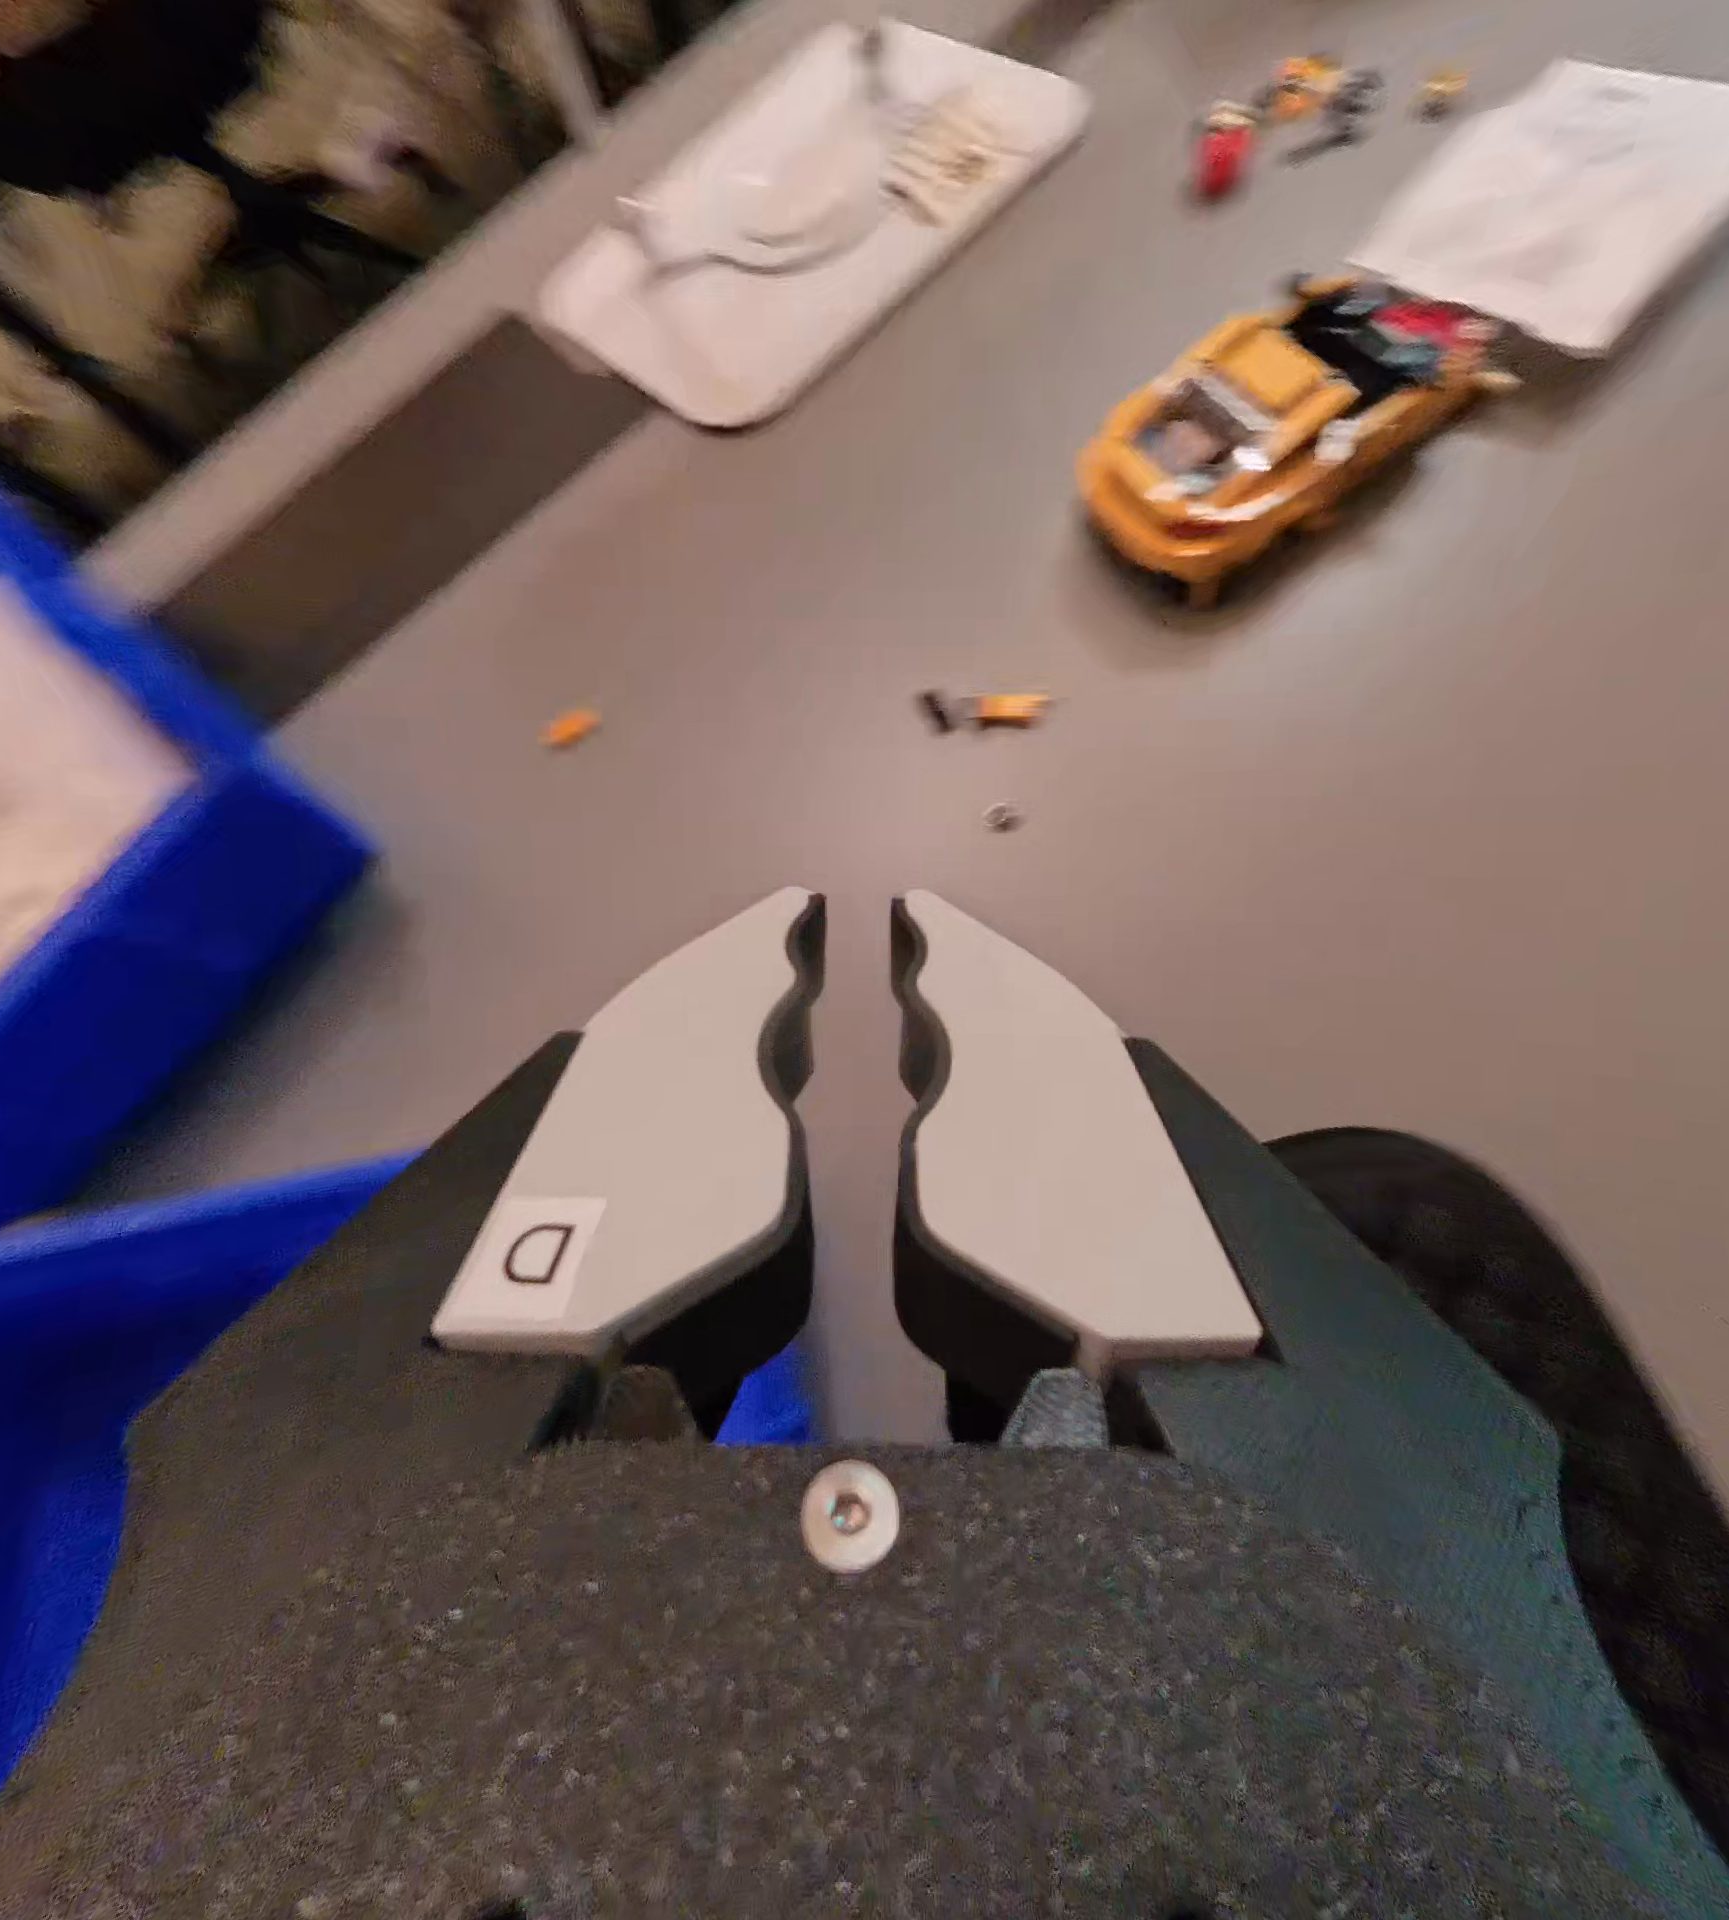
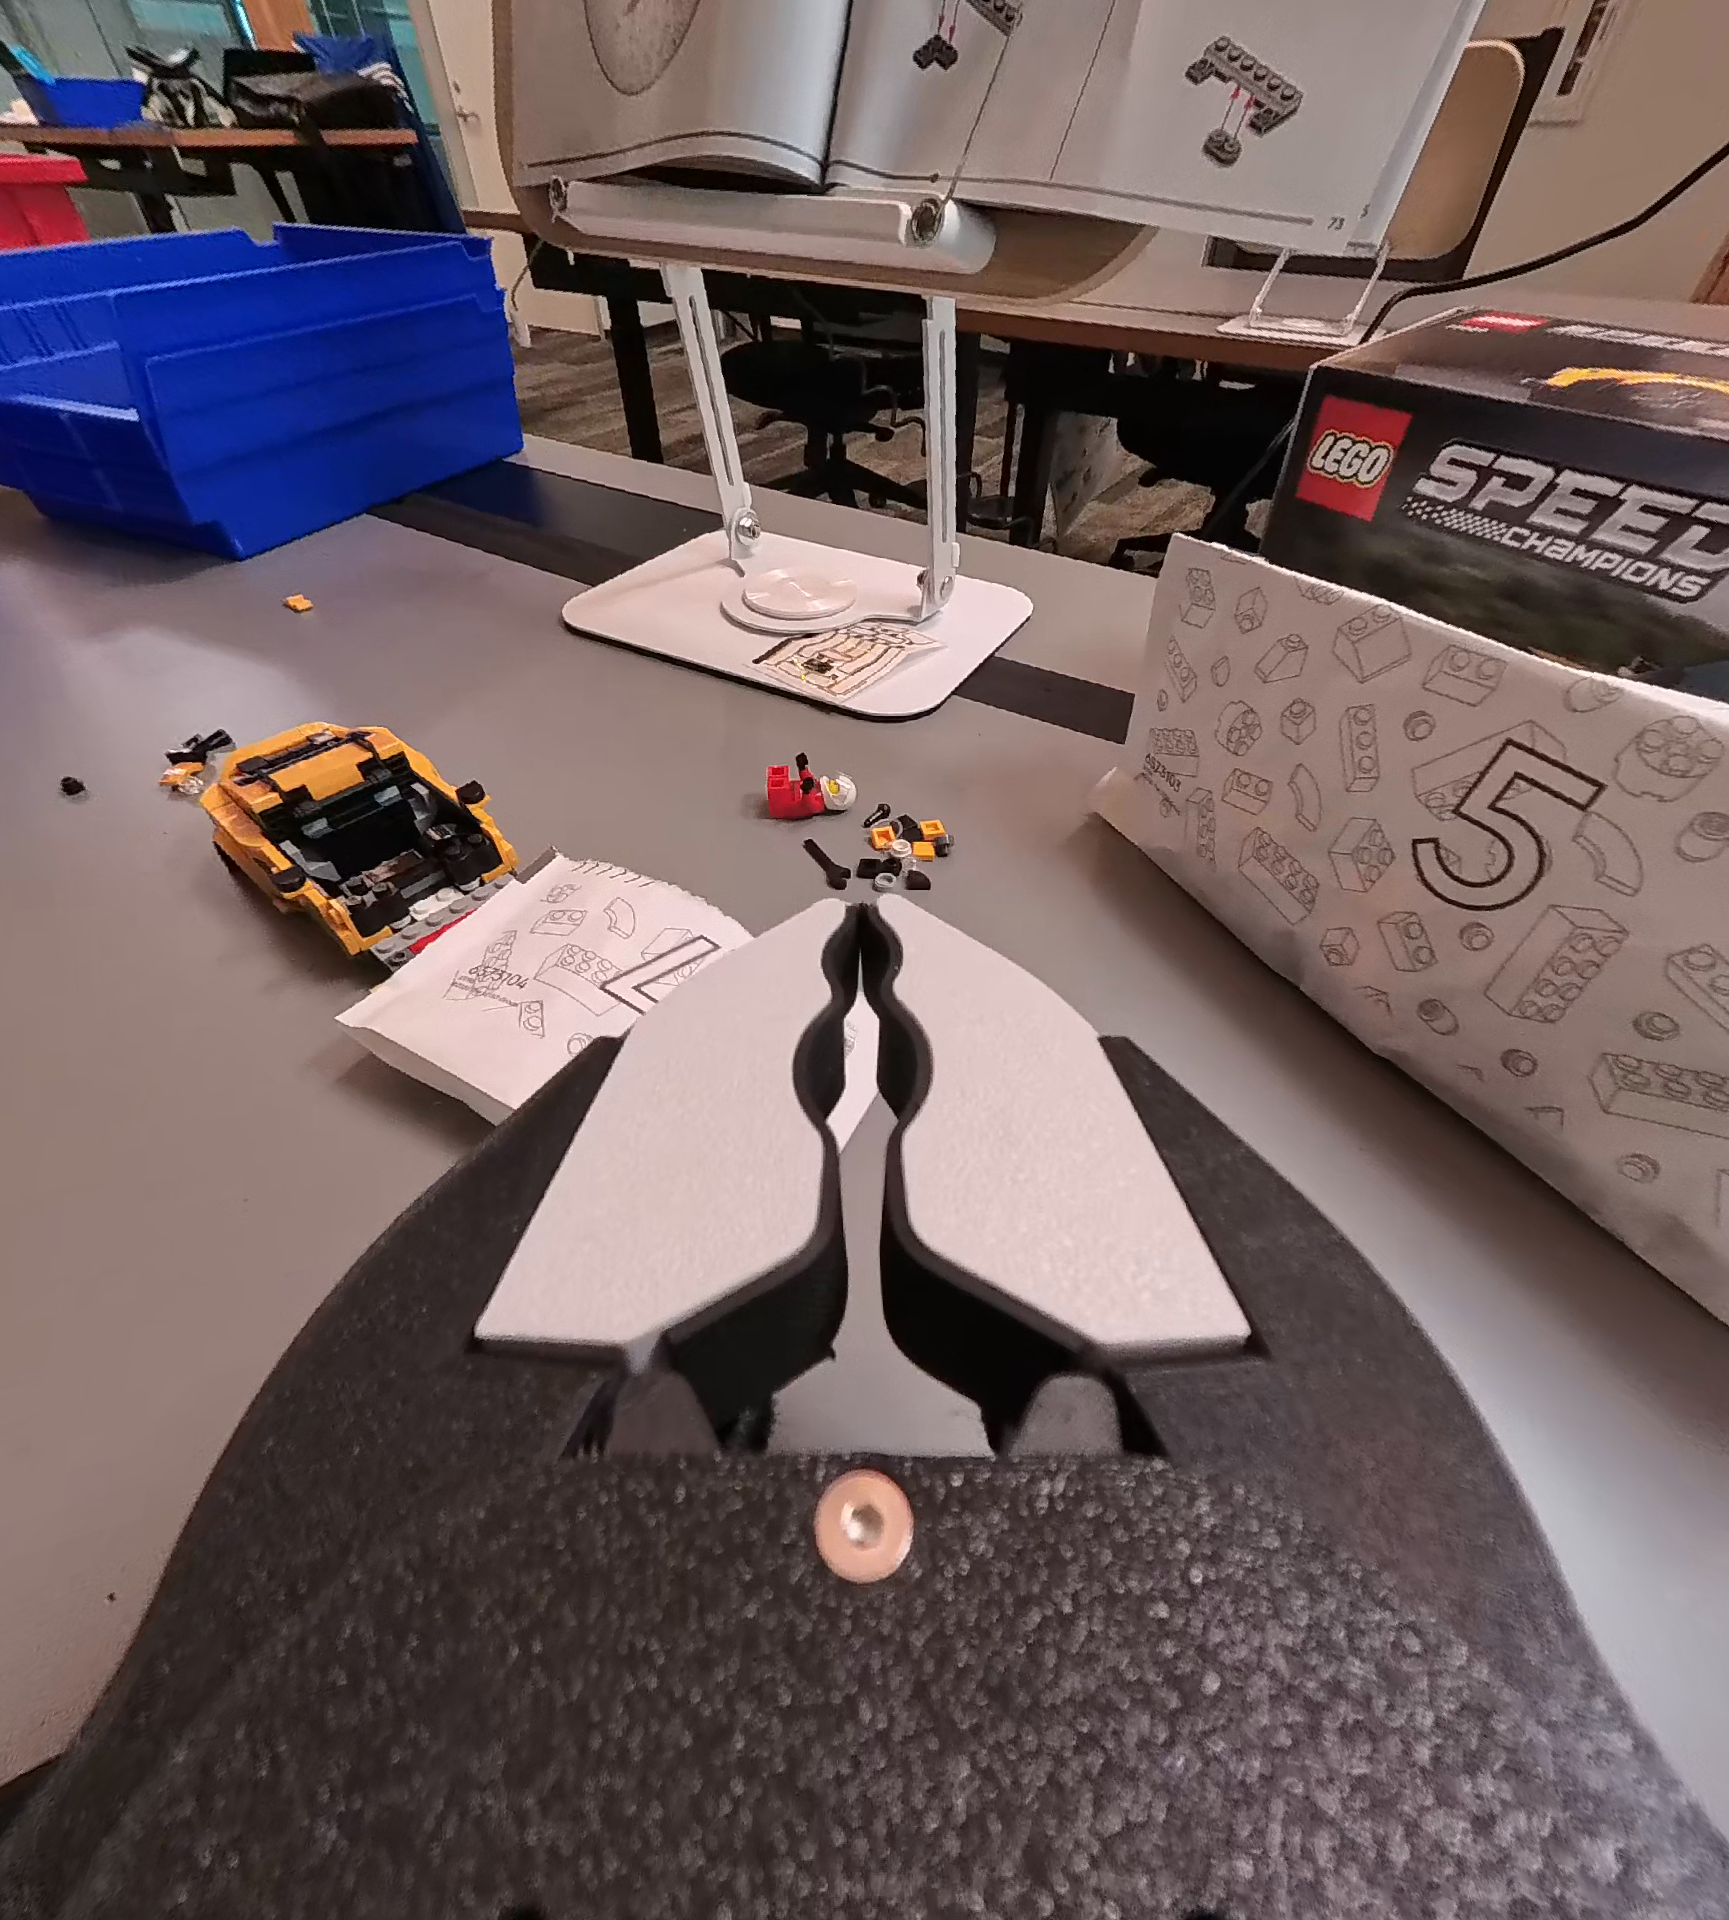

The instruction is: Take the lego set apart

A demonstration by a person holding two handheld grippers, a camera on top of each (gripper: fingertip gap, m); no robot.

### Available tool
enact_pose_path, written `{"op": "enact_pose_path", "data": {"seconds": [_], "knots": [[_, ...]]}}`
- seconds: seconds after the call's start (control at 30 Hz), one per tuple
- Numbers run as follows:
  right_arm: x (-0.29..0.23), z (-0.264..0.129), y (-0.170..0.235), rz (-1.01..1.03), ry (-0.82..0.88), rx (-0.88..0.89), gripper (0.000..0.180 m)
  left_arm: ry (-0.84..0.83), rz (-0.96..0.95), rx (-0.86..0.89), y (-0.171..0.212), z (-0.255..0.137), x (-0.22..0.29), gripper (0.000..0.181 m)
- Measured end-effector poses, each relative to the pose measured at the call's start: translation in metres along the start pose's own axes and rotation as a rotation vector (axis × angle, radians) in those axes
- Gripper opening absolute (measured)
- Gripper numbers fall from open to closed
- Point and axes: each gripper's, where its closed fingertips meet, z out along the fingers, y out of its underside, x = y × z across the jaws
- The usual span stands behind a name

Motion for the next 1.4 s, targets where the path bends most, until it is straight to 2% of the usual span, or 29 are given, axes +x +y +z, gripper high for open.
{"op": "enact_pose_path", "data": {"seconds": [0.1,0.27,0.43,0.6,0.7,0.8,0.9,1.03,1.13,1.23,1.33,1.4], "knots": [[-0.002,-0.001,-0.003,-0.009,-0.003,0.008,0.000,0.117,0.019,-0.093,0.002,0.049,0.029,0.017],[0.000,-0.004,-0.007,-0.018,0.010,0.022,0.000,0.280,-0.105,-0.224,0.026,0.111,0.047,0.025],[0.001,-0.004,-0.007,-0.009,0.007,0.024,0.000,0.287,-0.096,-0.302,0.037,0.121,0.050,0.019],[0.000,-0.002,-0.003,-0.009,0.001,0.011,0.000,0.290,-0.125,-0.260,0.039,0.122,0.048,0.006],[0.002,-0.002,-0.002,-0.002,0.005,0.009,0.000,0.291,-0.122,-0.217,0.034,0.115,0.053,0.006],[0.003,-0.002,-0.002,0.001,0.009,0.008,0.000,0.223,-0.116,-0.121,0.015,0.087,0.045,0.006],[0.002,-0.002,-0.003,0.002,0.004,0.010,0.000,0.065,-0.138,-0.040,0.001,0.038,0.011,0.006],[-0.002,-0.002,-0.005,-0.008,-0.005,0.016,0.000,-0.159,-0.262,-0.066,0.031,-0.013,-0.055,0.006],[-0.001,-0.003,-0.005,-0.009,-0.001,0.019,0.000,-0.194,-0.388,-0.156,0.070,-0.022,-0.079,0.015],[0.001,-0.003,-0.005,-0.005,0.006,0.020,0.000,-0.216,-0.431,-0.201,0.089,-0.022,-0.083,0.027],[0.001,-0.002,-0.002,0.000,0.007,0.011,0.000,-0.267,-0.407,-0.165,0.080,-0.024,-0.082,0.032],[0.002,-0.001,-0.001,0.004,0.006,0.005,0.000,-0.270,-0.334,-0.084,0.052,-0.026,-0.071,0.027]]}}
